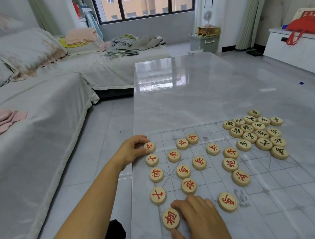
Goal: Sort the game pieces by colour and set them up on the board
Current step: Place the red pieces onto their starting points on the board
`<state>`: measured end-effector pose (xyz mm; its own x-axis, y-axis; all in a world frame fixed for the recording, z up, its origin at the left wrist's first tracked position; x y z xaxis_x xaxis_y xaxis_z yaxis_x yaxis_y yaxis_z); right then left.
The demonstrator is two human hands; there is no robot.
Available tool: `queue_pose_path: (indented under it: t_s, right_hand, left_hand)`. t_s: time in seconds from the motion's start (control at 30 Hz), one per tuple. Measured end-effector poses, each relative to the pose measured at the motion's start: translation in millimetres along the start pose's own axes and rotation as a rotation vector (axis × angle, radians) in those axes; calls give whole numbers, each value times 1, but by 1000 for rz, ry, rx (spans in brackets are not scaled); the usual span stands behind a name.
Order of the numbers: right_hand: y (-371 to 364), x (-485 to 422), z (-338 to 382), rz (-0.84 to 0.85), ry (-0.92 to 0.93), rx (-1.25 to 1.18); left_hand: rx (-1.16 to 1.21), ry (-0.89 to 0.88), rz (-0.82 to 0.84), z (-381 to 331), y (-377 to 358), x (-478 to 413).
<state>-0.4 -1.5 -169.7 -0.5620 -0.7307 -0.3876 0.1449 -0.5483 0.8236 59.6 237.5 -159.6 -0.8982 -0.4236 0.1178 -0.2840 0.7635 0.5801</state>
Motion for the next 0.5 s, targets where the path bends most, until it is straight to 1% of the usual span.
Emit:
queue_pose_path:
  t_s: [0.07, 0.27, 0.5]
  right_hand:
    - [0, 1, 0, 3, -5, -11]
    - [4, 3, 2, 81, -43, -63]
    - [3, 0, 12, 167, -52, -34]
  left_hand:
    - [-3, -2, -5, 1, 0, 0]
    - [20, 1, -26, 2, -1, 1]
    - [1, -5, -26, 2, -2, 0]
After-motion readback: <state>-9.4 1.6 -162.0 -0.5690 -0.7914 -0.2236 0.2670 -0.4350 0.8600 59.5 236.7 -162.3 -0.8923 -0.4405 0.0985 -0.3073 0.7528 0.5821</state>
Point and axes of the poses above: each hand's wrist, its own x-axis away from the middle knuckle, its own y-axis out of the back of the hand, z = x × y, the point moved 6 cm from there along -x, towards the middle knuckle, and after that the axes turned 7 degrees about -x, right-handed, at the moved point
